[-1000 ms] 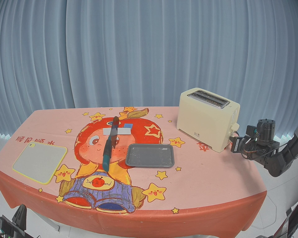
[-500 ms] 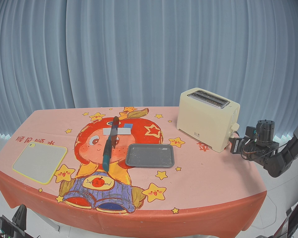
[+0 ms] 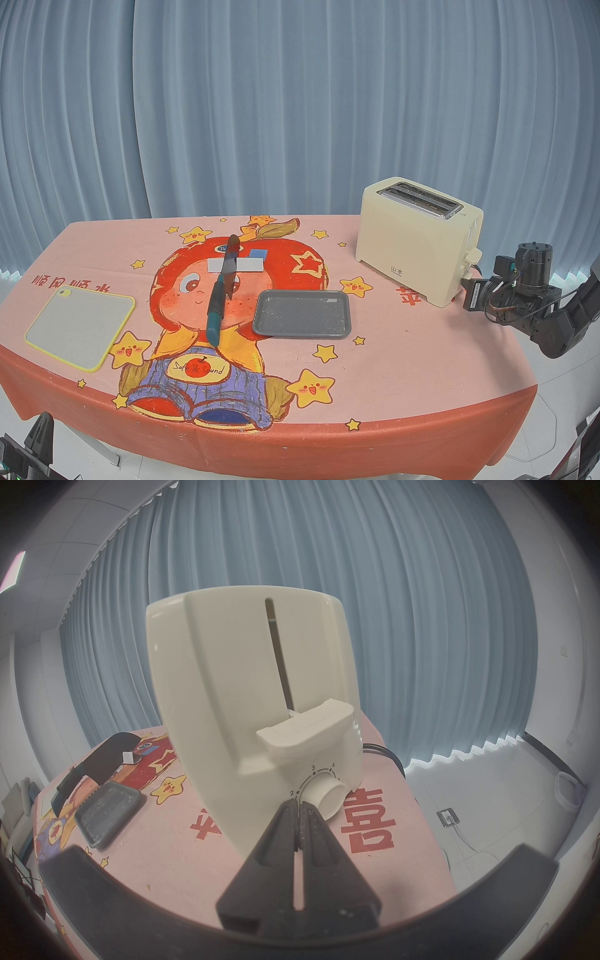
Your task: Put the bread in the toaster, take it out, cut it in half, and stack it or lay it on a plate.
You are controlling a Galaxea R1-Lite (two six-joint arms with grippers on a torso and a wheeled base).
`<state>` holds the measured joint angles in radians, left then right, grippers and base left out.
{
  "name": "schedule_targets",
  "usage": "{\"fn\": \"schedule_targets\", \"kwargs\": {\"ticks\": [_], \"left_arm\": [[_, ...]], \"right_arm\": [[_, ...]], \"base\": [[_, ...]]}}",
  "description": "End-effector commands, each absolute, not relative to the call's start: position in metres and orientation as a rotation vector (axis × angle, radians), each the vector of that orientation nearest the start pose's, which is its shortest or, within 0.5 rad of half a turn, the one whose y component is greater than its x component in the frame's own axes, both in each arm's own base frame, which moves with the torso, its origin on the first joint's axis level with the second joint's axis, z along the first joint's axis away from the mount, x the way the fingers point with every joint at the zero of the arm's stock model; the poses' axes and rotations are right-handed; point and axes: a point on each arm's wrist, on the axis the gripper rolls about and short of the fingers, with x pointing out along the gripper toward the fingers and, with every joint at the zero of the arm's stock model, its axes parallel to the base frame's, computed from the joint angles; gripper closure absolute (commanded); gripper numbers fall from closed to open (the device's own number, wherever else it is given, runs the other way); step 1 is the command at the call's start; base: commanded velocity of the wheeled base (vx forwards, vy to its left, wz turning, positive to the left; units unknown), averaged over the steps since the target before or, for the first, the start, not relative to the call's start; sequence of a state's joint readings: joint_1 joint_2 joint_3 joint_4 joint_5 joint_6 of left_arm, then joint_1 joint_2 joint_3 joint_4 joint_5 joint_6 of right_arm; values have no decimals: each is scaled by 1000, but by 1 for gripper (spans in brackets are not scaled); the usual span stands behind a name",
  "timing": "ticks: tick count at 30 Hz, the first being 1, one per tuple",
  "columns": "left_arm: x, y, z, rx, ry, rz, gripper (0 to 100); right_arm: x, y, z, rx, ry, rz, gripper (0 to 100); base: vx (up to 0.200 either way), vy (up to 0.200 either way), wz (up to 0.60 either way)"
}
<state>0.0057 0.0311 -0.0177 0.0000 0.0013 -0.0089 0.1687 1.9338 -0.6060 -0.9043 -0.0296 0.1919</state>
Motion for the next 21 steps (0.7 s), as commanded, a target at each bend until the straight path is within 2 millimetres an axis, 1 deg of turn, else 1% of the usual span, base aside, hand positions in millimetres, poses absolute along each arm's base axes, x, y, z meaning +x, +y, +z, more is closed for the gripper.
{"fn": "schedule_targets", "kwargs": {"ticks": [1,21], "left_arm": [[-20,0,76,-9,32,8,100],[-20,0,76,-9,32,8,100]], "right_arm": [[311,52,86,146,438,95,100],[309,54,82,138,453,97,100]], "base": [[0,0,0],[0,0,0]]}}
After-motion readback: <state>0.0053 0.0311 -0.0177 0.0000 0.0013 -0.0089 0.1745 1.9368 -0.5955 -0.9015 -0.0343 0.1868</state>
